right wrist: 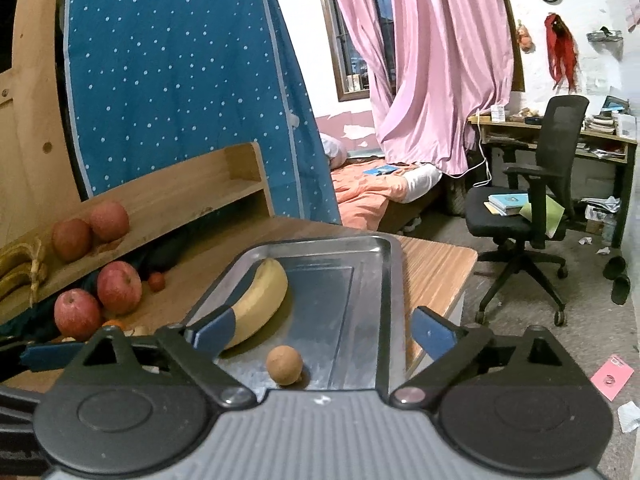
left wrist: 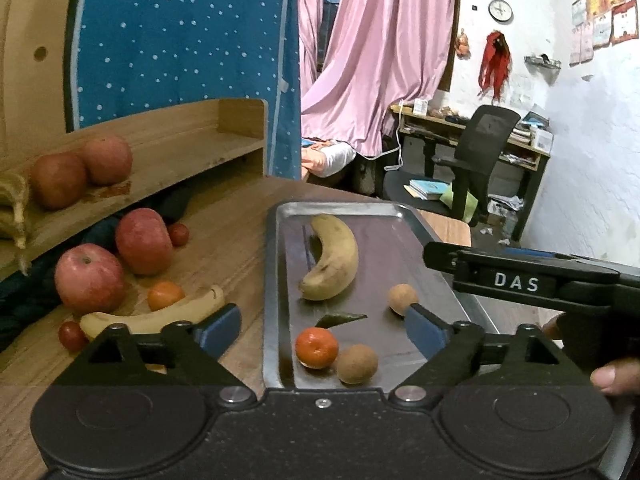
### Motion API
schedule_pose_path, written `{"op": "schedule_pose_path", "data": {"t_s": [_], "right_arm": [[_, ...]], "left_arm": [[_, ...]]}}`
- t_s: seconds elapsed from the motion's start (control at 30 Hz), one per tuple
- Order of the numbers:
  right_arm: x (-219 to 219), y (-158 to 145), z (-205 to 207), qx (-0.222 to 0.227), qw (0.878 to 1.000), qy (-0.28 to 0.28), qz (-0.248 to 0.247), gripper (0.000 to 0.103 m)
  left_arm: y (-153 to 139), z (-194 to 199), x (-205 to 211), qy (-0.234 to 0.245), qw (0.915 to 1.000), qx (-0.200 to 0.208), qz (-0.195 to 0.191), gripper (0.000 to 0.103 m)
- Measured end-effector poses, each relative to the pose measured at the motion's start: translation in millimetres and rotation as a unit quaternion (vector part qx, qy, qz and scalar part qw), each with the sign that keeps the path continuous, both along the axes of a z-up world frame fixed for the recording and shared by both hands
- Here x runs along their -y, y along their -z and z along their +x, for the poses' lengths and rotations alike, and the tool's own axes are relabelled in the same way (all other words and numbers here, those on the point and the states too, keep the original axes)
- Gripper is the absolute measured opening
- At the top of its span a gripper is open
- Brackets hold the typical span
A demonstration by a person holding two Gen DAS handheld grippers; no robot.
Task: Organize fruits
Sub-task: 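Withdraw both grippers from the tray toward the fruit pile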
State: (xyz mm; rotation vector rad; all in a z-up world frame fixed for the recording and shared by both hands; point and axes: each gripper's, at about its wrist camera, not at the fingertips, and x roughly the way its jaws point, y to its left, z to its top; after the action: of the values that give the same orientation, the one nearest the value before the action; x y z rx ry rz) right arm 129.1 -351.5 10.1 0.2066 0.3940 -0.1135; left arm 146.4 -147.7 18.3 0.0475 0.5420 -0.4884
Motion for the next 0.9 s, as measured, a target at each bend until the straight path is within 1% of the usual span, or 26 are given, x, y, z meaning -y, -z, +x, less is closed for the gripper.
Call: {"op": "schedule_pose_path", "data": {"t_s": [0.1,0.17,0.27,0.43,0.73,0.9], "right_arm": [[-0.8,-3.1,-2.4,0.005,1.0,0.006,0.001,0.101],[-1.7,-5.8,-4.3,0.009,1.0,0.009,0.001,0.103],[-5.5,-10.3,-6.3,0.015,1.0,0.009,-0.002,0.103],[-17.6,-18.0,-10.3,0.026,1.0,0.002,-0.005,0.103],[-52.0,-30.8,-21.1,0.044,0.998,-0.032,-0.01,0.103],[-79.1,-31.5,-22.3,0.044,0.997,-0.064,-0.013,0.103]], "left_arm": [[-3.5,-2.9,-6.2,-0.007,0.9999,0.006,-0.005,0.093],[-6.5,-4.8,-11.2,-0.014,0.9998,0.01,-0.008,0.096],[-10.7,-7.2,-22.2,-0.028,0.9994,0.016,-0.014,0.099],[-16.4,-9.7,-43.2,-0.051,0.9982,0.023,-0.019,0.101],[-26.1,-19.4,-91.8,-0.106,0.9932,0.041,-0.023,0.102],[-30.1,-22.7,-120.7,-0.144,0.9882,0.047,-0.023,0.102]]}}
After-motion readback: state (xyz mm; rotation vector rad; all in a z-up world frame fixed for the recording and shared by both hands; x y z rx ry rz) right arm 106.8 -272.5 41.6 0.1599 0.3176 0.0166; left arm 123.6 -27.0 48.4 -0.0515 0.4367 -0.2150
